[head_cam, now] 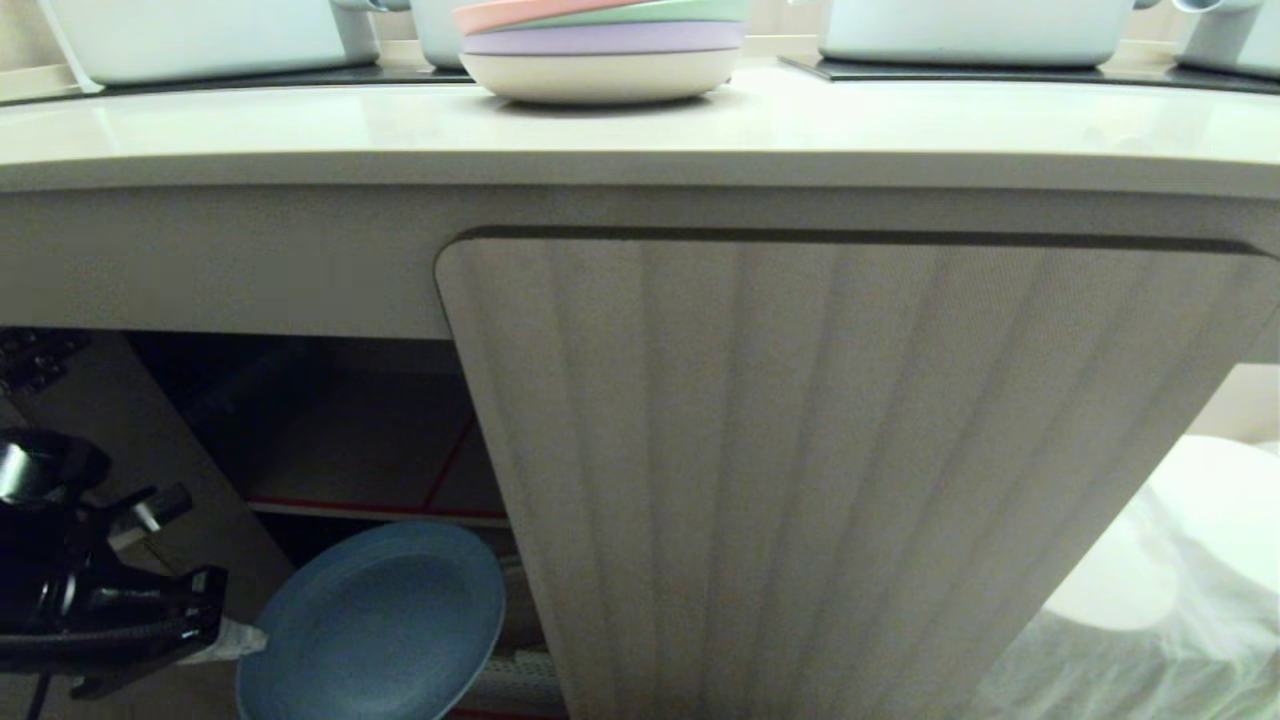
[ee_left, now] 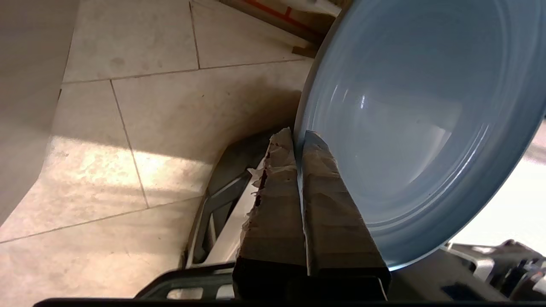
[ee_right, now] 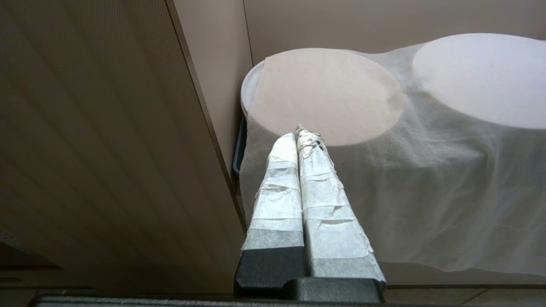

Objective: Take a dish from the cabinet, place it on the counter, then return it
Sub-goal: Put it back into the cabinet

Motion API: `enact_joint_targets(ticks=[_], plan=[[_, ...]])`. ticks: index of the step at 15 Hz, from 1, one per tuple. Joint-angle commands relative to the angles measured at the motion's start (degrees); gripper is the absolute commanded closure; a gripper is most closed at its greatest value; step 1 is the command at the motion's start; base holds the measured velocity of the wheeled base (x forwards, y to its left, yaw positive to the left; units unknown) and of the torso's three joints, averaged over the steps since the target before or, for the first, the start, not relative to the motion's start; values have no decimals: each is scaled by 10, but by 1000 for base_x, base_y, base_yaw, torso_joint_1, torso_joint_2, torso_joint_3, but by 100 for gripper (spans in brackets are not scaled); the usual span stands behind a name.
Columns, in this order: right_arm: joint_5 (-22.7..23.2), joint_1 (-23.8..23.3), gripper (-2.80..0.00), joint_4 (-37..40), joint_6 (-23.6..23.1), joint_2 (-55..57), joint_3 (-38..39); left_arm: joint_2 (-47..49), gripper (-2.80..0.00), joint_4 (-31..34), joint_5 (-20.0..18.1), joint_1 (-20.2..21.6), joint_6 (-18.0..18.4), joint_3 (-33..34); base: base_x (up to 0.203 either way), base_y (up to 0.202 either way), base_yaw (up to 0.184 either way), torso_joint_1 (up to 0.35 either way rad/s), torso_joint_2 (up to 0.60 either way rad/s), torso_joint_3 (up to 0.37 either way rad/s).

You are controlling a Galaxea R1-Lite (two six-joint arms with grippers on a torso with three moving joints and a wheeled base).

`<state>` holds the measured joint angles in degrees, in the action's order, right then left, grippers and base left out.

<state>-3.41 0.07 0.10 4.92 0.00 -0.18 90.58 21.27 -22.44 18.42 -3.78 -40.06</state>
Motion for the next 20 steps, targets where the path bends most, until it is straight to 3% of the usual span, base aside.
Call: enact_joint_targets(ticks=[1, 4, 10, 15, 20], plan=[[0, 0, 0, 0, 0, 0, 0, 28, 0, -21, 8, -15, -17, -3, 0, 0, 0, 0, 0, 0], [0, 0, 0, 0, 0, 0, 0, 46, 0, -55, 25, -35, -50, -10, 0, 0, 0, 0, 0, 0], [0, 0, 0, 0, 0, 0, 0, 71, 0, -58, 30, -45, -122, -48, 0, 0, 0, 0, 0, 0], [0, 0, 0, 0, 0, 0, 0, 89, 0, -58, 30, -45, -149, -64, 0, 0, 0, 0, 0, 0], [0, 0, 0, 0, 0, 0, 0, 120, 0, -60, 30, -50, -153, -87, 0, 0, 0, 0, 0, 0]])
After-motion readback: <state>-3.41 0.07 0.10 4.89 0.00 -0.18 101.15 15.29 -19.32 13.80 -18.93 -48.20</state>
